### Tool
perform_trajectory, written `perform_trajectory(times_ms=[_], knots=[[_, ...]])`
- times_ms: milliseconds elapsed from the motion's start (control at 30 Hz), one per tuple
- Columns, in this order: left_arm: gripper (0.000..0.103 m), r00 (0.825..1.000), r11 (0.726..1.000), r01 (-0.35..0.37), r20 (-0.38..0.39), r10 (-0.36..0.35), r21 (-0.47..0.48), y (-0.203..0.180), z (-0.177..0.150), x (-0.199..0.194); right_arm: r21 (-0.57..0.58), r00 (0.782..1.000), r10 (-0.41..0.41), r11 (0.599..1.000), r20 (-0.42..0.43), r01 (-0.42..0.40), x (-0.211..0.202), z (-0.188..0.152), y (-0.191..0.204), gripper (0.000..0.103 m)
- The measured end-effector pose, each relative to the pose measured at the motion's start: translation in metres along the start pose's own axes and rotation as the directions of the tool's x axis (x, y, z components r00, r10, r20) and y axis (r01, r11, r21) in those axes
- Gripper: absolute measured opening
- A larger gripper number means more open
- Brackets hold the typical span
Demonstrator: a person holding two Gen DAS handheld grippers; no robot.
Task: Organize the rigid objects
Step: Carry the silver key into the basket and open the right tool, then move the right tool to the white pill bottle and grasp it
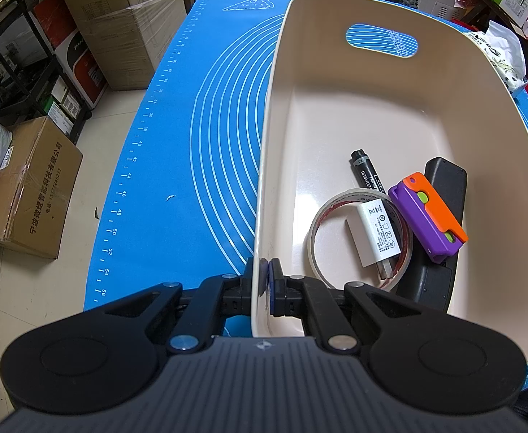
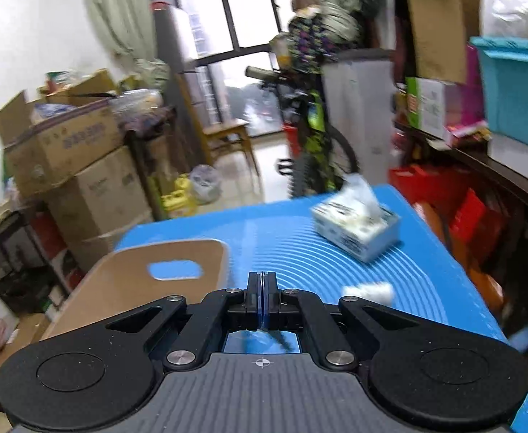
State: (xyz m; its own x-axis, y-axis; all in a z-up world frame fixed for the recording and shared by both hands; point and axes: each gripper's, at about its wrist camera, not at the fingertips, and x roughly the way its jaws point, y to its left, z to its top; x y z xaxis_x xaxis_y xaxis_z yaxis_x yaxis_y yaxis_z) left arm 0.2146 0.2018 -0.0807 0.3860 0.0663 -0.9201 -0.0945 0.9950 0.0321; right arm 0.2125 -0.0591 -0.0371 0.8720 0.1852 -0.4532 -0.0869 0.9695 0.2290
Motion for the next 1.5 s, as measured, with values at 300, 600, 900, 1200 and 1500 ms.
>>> perform_trajectory(times_ms=[300, 600, 900, 1200, 1500], knots=[[0.007, 1.000, 1.000, -0.001, 0.000, 0.001, 0.000, 0.000, 0.000, 0.000, -0.112, 0.991, 0.130, 0.985, -0.025, -0.132, 0.018, 0.009, 0.054, 0.013], [0.007, 1.000, 1.000, -0.001, 0.000, 0.001, 0.000, 0.000, 0.000, 0.000, -0.223, 0.973, 0.155, 0.956, -0.173, -0.192, 0.045, -0.016, 0.091, 0.013], [0.007, 1.000, 1.000, -0.005, 0.000, 0.005, 0.003, -0.001, 0.000, -0.001, -0.267, 0.932, 0.121, 0.938, -0.341, -0.219, 0.064, -0.038, 0.092, 0.016], [0.008, 1.000, 1.000, -0.007, 0.000, 0.007, 0.004, 0.000, 0.000, -0.002, -0.219, 0.944, 0.175, 0.946, -0.281, -0.240, 0.048, -0.020, 0.066, 0.063], [0.008, 1.000, 1.000, -0.011, -0.003, 0.011, 0.002, -0.001, 0.001, -0.002, -0.244, 0.991, 0.076, 0.965, -0.110, -0.101, 0.035, 0.014, 0.018, 0.082]])
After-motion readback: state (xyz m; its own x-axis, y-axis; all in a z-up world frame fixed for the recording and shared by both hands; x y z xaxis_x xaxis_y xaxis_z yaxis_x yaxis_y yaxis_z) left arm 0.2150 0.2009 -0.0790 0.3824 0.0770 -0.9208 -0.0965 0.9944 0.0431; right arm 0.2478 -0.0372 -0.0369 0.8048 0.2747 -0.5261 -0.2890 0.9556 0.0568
